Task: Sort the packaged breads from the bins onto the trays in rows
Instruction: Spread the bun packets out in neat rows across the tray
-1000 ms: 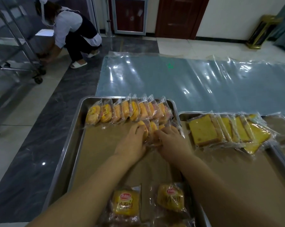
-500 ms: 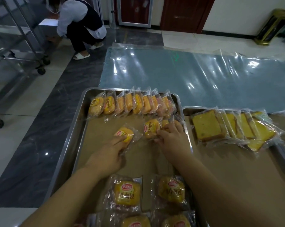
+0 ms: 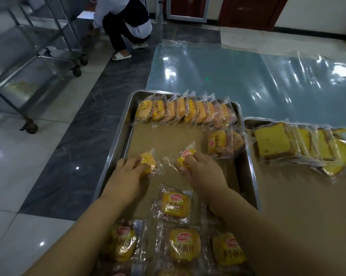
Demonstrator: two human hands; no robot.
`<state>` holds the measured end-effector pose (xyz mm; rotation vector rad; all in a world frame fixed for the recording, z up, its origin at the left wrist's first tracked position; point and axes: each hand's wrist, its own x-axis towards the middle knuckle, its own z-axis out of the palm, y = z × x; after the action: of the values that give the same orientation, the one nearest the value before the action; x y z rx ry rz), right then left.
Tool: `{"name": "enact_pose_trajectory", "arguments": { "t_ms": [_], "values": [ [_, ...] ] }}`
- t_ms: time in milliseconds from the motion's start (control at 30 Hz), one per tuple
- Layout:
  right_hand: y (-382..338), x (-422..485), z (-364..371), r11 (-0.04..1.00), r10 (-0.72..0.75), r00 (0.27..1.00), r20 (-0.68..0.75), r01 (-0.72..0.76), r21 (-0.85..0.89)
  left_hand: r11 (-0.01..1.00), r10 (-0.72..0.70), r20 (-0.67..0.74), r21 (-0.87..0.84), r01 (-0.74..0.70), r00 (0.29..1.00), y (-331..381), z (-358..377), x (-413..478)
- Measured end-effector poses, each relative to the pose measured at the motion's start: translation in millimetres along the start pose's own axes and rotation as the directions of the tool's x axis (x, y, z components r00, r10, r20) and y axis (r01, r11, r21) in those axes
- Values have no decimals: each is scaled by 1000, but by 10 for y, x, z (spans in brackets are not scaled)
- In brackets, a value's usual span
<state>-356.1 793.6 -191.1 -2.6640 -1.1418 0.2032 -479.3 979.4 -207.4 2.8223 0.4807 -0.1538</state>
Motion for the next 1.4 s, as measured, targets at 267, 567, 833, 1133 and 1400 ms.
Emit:
{"name": "enact_pose_trajectory", "arguments": {
  "t_ms": [267,567,833,1133,1400],
  "values": [
    [38,-138,98,996,-3,990,142,15,-83,994,-11,-39,-111,6,999,50,15,-228],
    [8,-137,36,977,161,976,147,-137,-162,991,-58,-23,-126,55,998,-58,74,-381],
    [-11,-224,63,976,214,959,186,-206,-64,995,-37,68,-91,43,997,20,126,-343],
    [79,-348,4,962,255,957,135,-238,-133,991,-130,17,13,130,991,266,154,-211],
    [260,-476,-97,937,336,934,118,-319,-138,999,-29,7,-19,29,1000,203,181,-345]
  ]
}}
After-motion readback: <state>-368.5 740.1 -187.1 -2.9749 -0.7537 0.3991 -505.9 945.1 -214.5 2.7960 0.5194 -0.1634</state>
